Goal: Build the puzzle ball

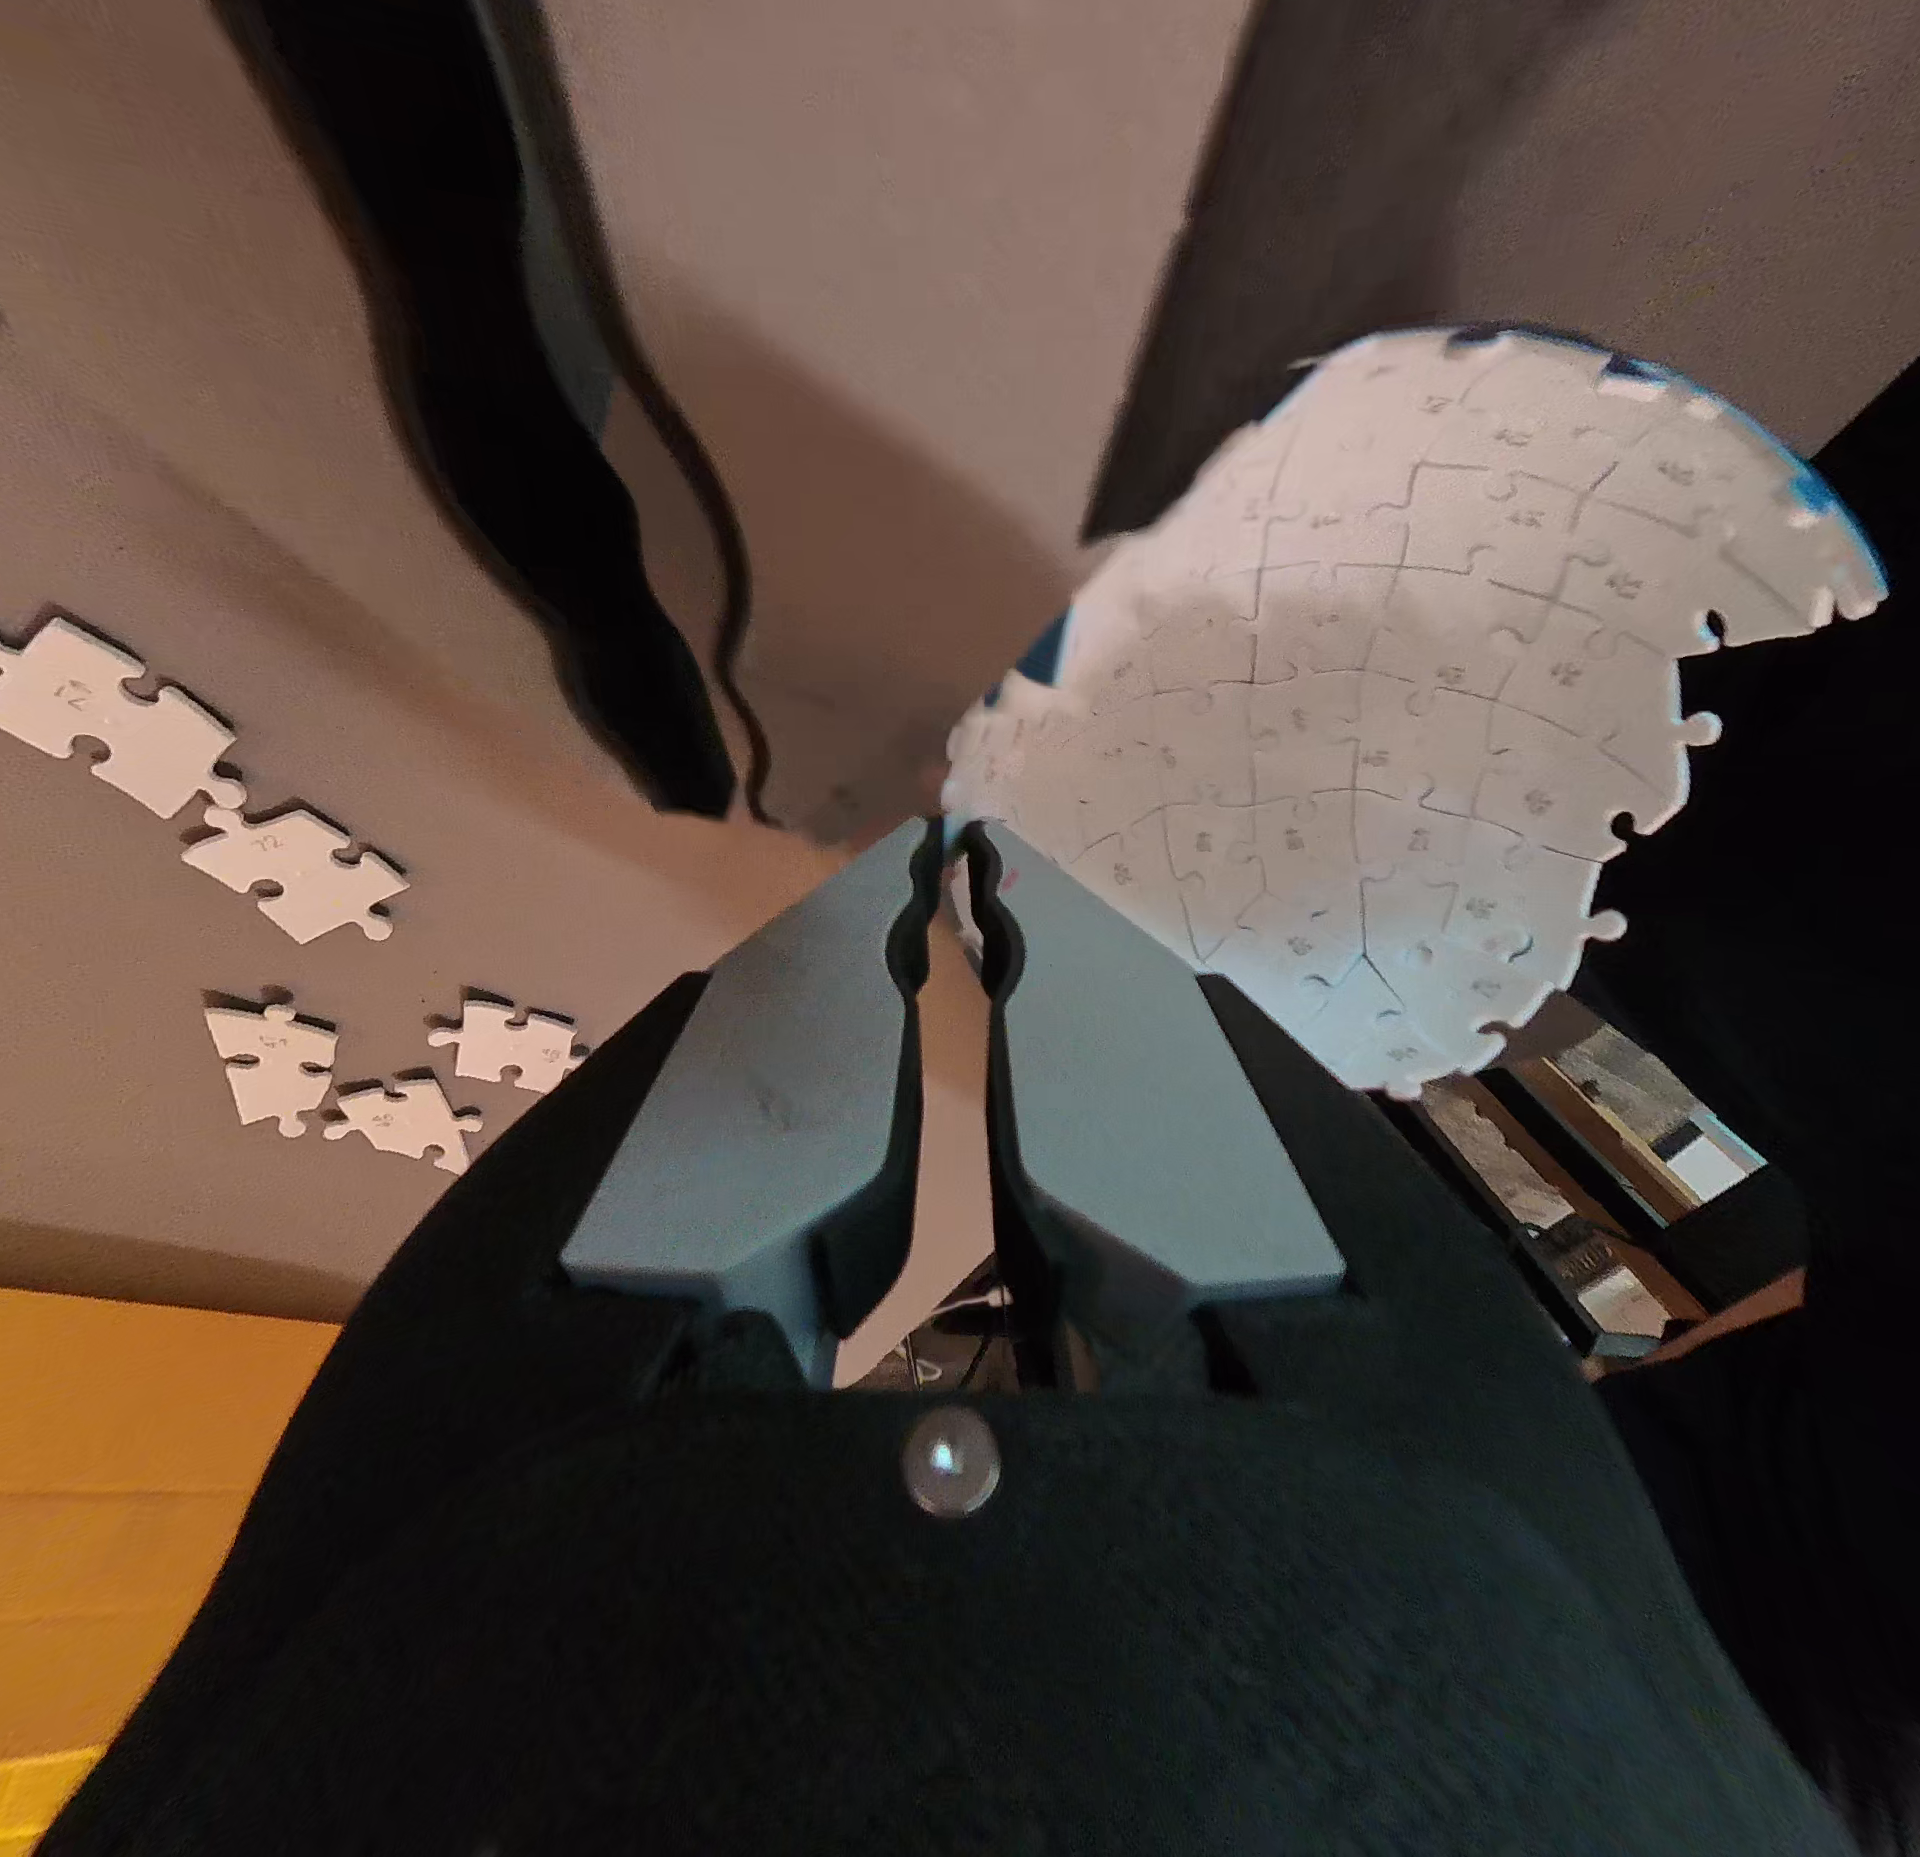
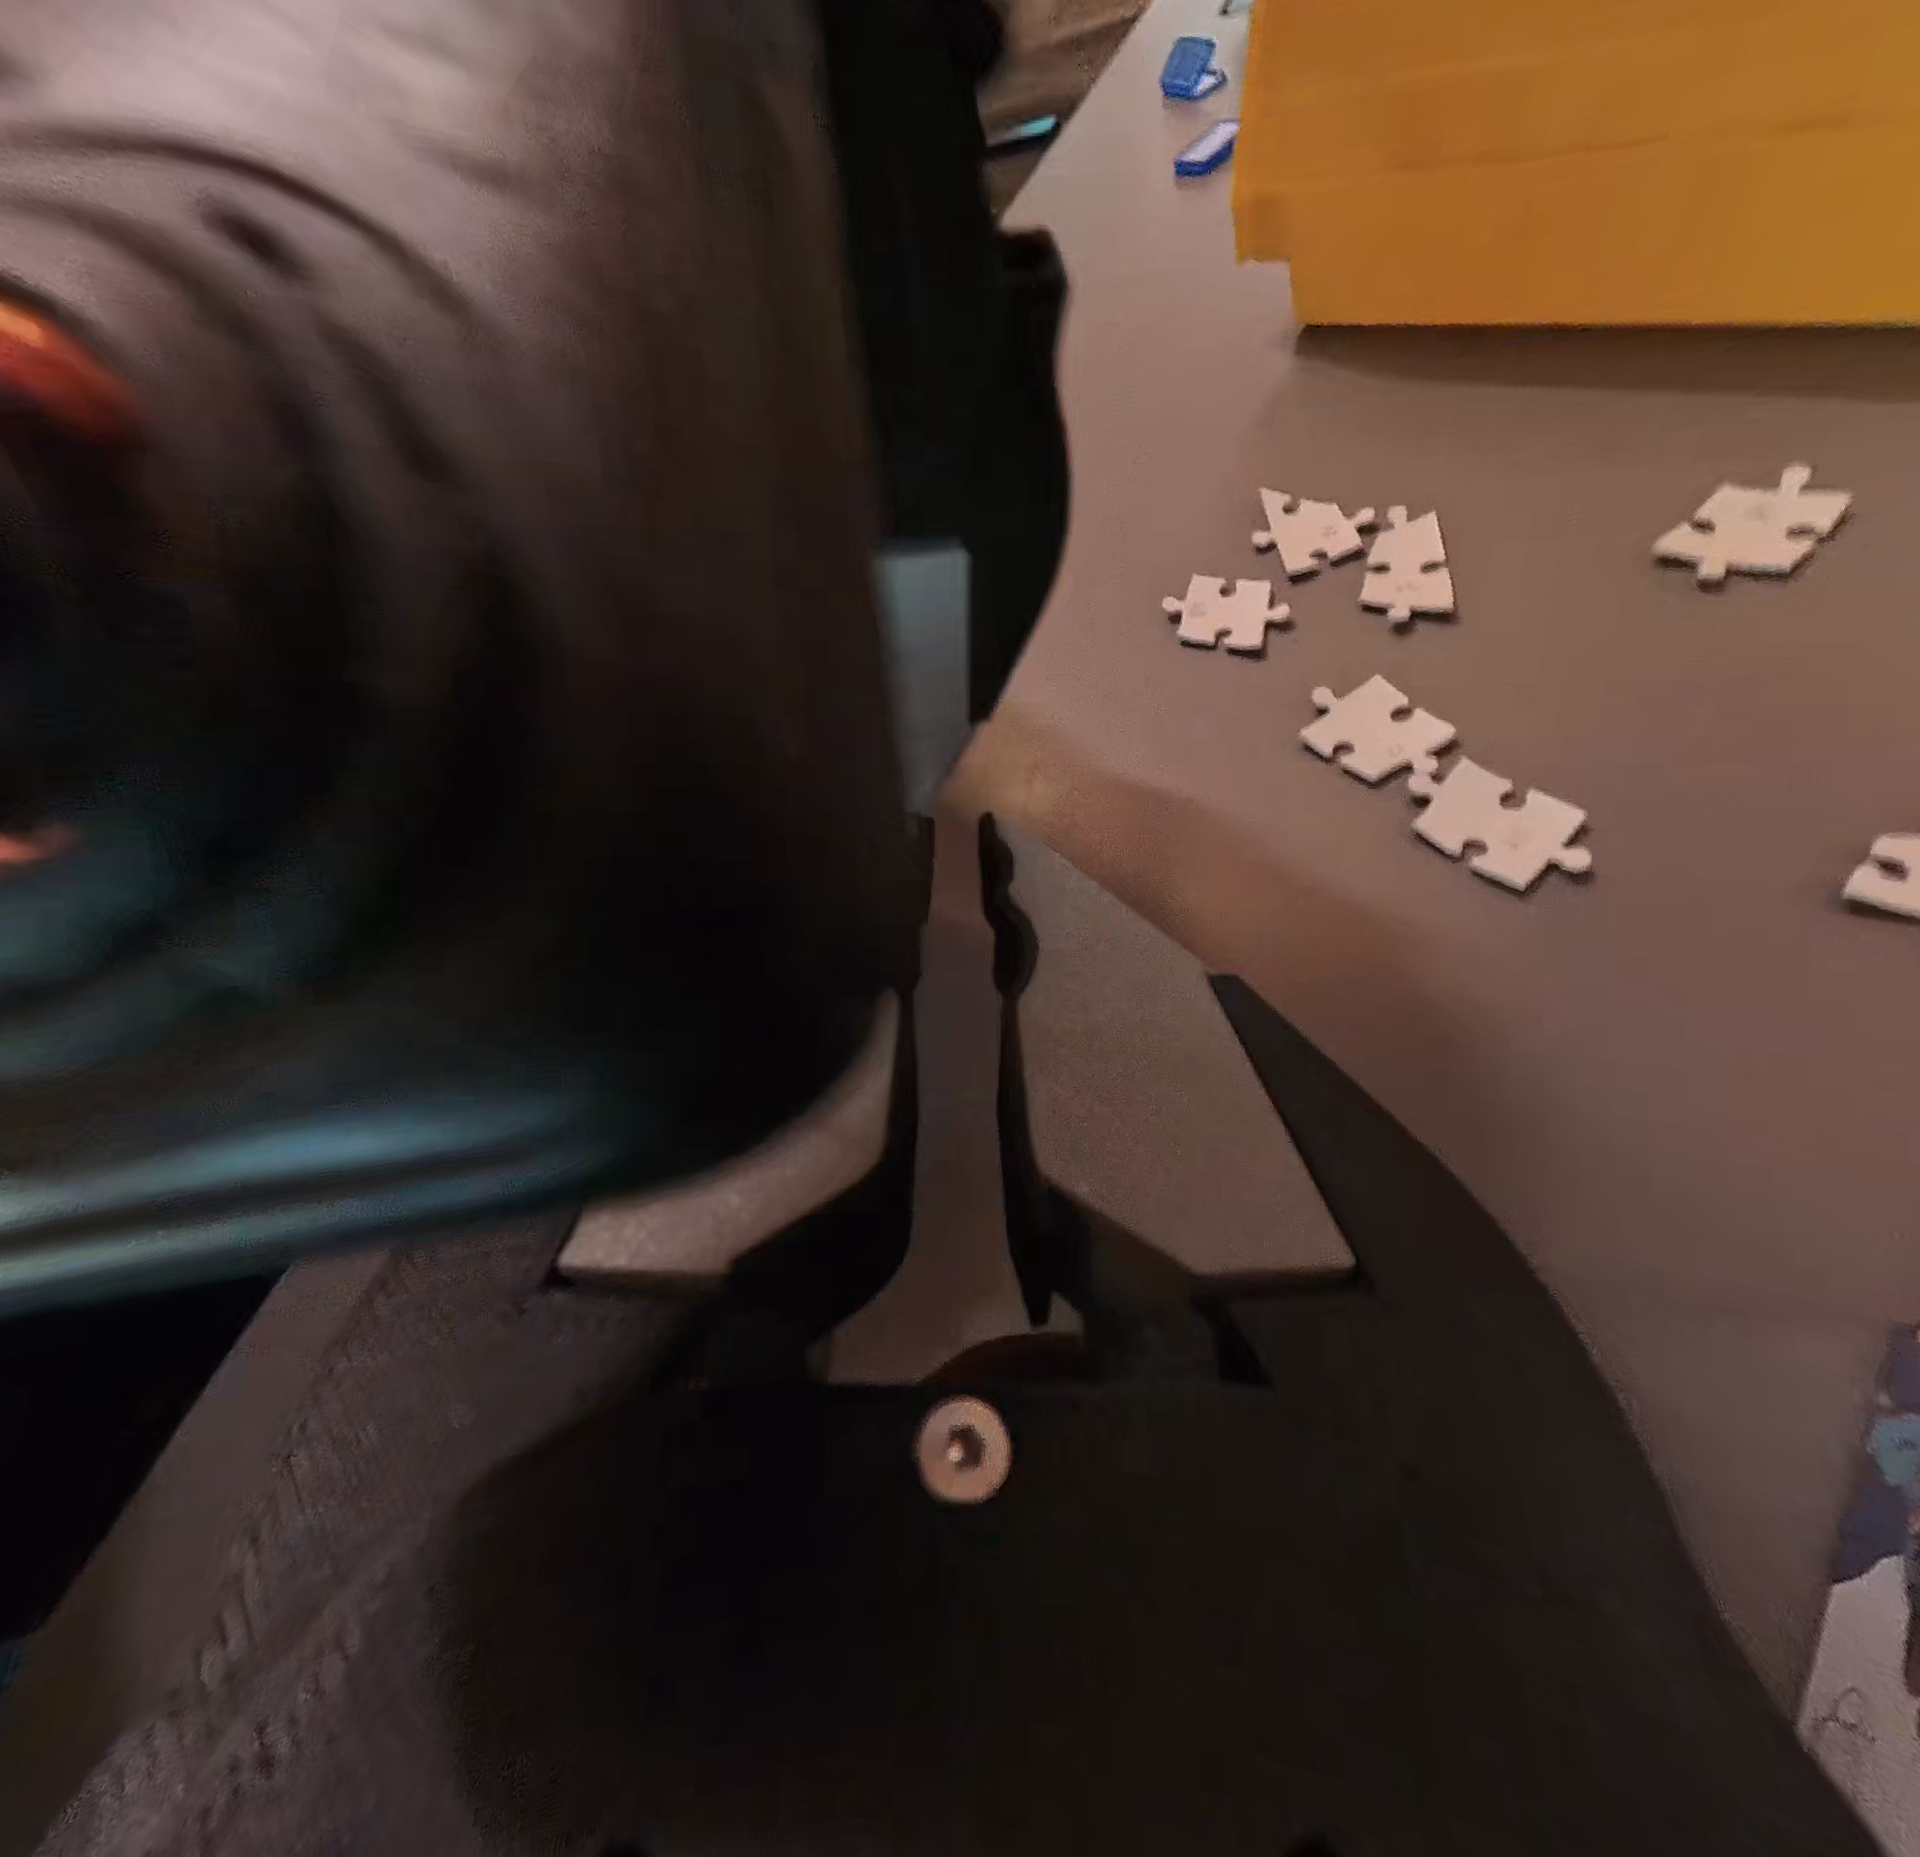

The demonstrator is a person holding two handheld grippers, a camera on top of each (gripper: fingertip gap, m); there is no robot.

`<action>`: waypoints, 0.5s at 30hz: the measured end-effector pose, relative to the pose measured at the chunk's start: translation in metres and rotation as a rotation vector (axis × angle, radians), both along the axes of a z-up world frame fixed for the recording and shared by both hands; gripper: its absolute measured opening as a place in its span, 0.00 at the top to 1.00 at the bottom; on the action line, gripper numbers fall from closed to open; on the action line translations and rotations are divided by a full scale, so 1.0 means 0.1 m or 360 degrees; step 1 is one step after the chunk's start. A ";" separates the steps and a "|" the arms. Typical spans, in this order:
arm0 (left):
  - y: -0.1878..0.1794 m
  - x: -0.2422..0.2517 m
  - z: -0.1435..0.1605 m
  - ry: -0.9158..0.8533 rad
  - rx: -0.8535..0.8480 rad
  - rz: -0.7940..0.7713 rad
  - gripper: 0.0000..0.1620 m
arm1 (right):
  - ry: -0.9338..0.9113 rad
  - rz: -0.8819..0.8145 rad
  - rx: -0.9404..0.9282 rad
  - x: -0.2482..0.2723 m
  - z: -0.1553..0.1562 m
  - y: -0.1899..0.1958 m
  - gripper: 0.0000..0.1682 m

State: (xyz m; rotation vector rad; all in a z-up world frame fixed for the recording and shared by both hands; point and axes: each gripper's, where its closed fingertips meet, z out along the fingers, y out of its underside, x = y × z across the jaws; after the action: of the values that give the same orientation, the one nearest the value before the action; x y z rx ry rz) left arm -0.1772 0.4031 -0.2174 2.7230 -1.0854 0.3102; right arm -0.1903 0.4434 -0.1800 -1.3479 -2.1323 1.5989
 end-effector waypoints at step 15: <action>-0.04 -0.01 -0.01 0.0014 0.0067 -0.0017 0.99 | -0.0405 0.0144 -0.0133 0.04 -0.22 -0.23 0.85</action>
State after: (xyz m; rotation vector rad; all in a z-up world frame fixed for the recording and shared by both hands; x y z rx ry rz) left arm -0.1784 0.3994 -0.2182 2.7515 -1.1160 0.2767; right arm -0.1866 0.4201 -0.2020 -1.5788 -2.3225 1.6447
